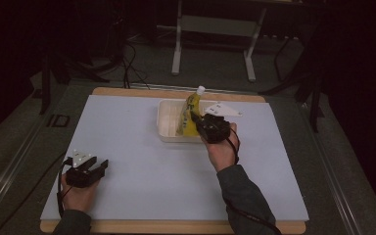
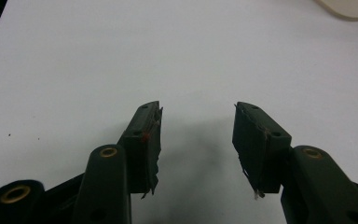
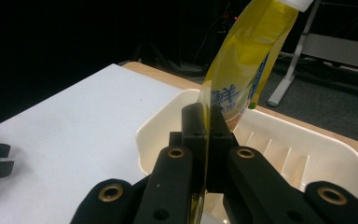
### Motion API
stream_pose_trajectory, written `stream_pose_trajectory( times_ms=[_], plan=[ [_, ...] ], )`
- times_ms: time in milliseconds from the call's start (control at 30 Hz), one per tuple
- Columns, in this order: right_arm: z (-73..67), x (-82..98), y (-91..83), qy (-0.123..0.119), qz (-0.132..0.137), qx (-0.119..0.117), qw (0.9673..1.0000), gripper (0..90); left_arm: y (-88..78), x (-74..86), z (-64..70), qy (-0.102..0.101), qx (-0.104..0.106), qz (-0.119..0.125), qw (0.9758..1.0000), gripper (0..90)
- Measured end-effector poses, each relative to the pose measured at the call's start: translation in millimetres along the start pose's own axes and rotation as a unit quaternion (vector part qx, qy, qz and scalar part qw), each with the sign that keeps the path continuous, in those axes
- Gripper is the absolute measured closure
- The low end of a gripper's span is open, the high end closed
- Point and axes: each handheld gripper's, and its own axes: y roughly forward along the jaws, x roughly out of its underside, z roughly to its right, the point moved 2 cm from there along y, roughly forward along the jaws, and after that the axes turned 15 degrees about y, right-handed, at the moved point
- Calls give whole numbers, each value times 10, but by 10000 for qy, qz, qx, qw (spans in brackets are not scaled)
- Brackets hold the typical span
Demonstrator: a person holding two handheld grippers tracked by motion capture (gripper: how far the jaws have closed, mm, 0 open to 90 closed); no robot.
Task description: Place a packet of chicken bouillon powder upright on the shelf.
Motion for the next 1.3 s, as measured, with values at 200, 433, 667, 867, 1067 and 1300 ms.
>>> stream_pose_trajectory(
  times_ms=[200, 433, 667, 867, 1067, 1300],
  plan=[
    [9, 7, 44, -8, -23, 13, 10000, 900, -1, 0, -2, -7, 5, 6, 10000, 515],
    [10, 17, 84, -32, -57, 1, 10000, 900, 3, -1, 0, -3, -7, -16, 10000, 515],
    [-2, 11, 112, -74, -70, -4, 9999, 900, 1, 0, -1, 0, 2, -12, 10000, 515],
    [-3, 1, 130, -78, -87, -10, 9999, 900, 1, 0, 0, -2, 4, -7, 10000, 515],
    [3, -18, 147, -101, -146, -6, 9998, 900, 0, 0, 1, -1, 2, 11, 10000, 515],
    [20, -16, 211, -82, -254, 14, 9996, 900, 1, 0, 0, -9, 3, 13, 10000, 515]
  ],
)
